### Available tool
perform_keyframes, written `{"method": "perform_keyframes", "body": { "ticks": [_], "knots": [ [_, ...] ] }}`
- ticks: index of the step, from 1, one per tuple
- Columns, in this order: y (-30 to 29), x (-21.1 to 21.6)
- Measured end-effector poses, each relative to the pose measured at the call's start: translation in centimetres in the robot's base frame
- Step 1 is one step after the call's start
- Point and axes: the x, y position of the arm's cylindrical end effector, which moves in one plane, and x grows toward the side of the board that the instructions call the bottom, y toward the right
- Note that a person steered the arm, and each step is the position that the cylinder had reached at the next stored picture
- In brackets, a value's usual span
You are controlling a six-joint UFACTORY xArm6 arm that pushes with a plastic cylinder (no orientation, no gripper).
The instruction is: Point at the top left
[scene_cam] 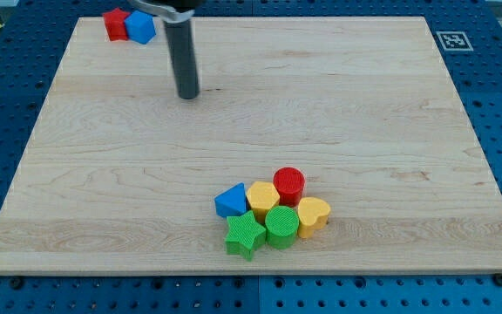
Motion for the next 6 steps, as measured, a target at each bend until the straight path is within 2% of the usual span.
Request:
{"method": "perform_keyframes", "body": {
  "ticks": [1, 2, 4, 5, 6],
  "knots": [
    [-6.0, -1.4],
    [-9.3, -3.8],
    [-11.0, -4.1],
    [-15.8, -5.5],
    [-17.0, -6.3]
  ]
}}
